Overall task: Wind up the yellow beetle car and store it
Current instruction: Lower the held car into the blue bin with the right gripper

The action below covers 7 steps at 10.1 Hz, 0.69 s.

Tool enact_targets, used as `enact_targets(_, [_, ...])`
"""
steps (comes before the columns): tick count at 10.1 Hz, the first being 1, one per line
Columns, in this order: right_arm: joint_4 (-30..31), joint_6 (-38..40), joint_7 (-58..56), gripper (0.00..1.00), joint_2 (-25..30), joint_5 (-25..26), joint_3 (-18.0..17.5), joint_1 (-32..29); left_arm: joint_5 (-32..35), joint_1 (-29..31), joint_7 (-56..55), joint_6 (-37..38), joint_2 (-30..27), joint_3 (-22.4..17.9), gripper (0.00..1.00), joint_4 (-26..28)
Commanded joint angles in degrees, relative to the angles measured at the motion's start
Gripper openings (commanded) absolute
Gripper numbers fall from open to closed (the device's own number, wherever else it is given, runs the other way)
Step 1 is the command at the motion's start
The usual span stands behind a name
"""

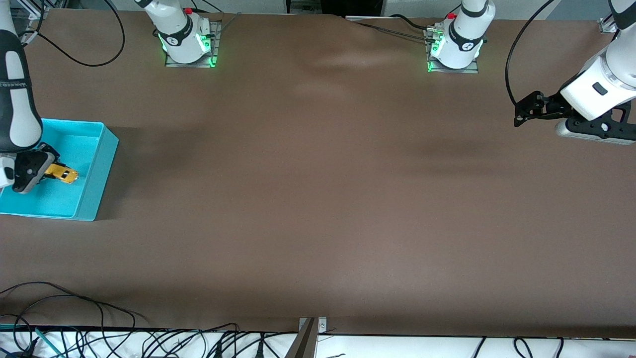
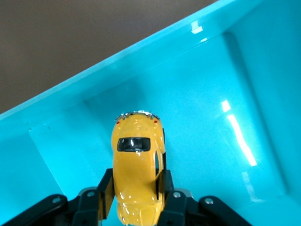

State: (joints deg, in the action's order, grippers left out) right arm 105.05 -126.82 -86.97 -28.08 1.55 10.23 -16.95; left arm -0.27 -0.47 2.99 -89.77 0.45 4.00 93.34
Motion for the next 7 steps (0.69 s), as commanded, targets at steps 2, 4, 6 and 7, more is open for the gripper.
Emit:
enact_targets(2, [1.3, -4.9, -2.5, 0.00, -2.9, -1.4, -0.4, -1.9, 0.7, -0.1, 0.3, 0.4, -0.8, 0.2, 1.00, 0.2])
enact_targets(4, [1.1, -5.1, -2.8, 0.00, -3.6, -1.4, -0.5, -2.3, 0.8, 0.0, 0.3, 0.4, -0.8, 0.2, 1.00, 0.2])
enact_targets(6, [0.8, -5.3, -2.9, 0.00, -5.3, -1.9, -0.6, -3.3, 0.7, 0.0, 0.3, 0.4, -0.8, 0.2, 1.00, 0.2])
enact_targets(7, [0.7, -5.3, -2.9, 0.00, -5.8, -2.6, -0.6, -3.3, 0.7, 0.0, 0.3, 0.3, -0.8, 0.2, 1.00, 0.2])
